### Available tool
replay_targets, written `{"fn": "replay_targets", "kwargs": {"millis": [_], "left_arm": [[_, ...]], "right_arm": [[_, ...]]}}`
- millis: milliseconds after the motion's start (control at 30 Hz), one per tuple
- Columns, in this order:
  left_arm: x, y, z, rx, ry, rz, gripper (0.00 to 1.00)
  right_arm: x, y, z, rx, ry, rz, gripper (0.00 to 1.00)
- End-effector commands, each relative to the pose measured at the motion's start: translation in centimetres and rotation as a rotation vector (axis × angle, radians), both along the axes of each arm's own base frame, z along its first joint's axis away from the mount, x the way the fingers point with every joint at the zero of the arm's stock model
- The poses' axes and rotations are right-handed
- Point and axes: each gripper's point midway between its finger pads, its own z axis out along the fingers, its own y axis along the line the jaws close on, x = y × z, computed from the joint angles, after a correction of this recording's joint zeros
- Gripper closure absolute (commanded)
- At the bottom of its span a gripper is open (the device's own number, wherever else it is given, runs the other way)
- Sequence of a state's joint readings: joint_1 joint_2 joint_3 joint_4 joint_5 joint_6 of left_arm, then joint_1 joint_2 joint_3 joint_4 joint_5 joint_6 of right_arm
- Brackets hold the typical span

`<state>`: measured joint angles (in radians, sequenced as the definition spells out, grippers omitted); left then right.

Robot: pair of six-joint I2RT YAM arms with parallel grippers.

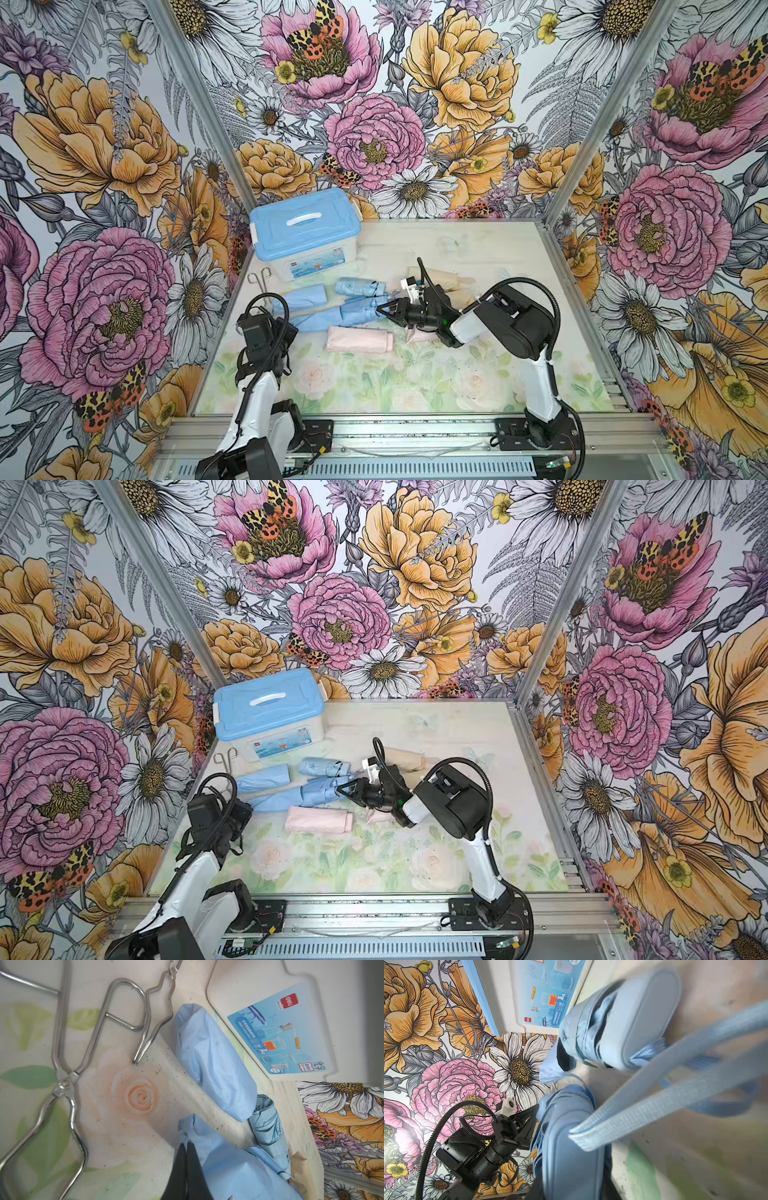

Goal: Take umbrellas out of sleeves
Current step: Take out the umbrella from the umbrella sleeve, then move the umbrella sleeve at the center of the board.

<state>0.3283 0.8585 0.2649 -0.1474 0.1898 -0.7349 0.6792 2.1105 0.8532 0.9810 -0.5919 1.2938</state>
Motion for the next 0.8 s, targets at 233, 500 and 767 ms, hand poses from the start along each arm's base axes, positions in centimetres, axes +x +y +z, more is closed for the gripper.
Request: {"fn": "replay_targets", "kwargs": {"millis": [233,500,767], "left_arm": [[-0.9,2.0,0.2,-0.013,0.0,0.1,1.0],[-0.7,3.0,0.0,-0.074,-0.013,0.141,1.0],[-0.3,3.4,0.9,-0.098,-0.041,0.178,1.0]], "right_arm": [[0.7,-0.4,0.5,0.035,-0.045,-0.022,0.94],[0.7,0.1,0.3,0.03,-0.041,-0.022,0.94],[0.7,0.7,-0.1,0.008,-0.035,-0.03,0.94]]}}
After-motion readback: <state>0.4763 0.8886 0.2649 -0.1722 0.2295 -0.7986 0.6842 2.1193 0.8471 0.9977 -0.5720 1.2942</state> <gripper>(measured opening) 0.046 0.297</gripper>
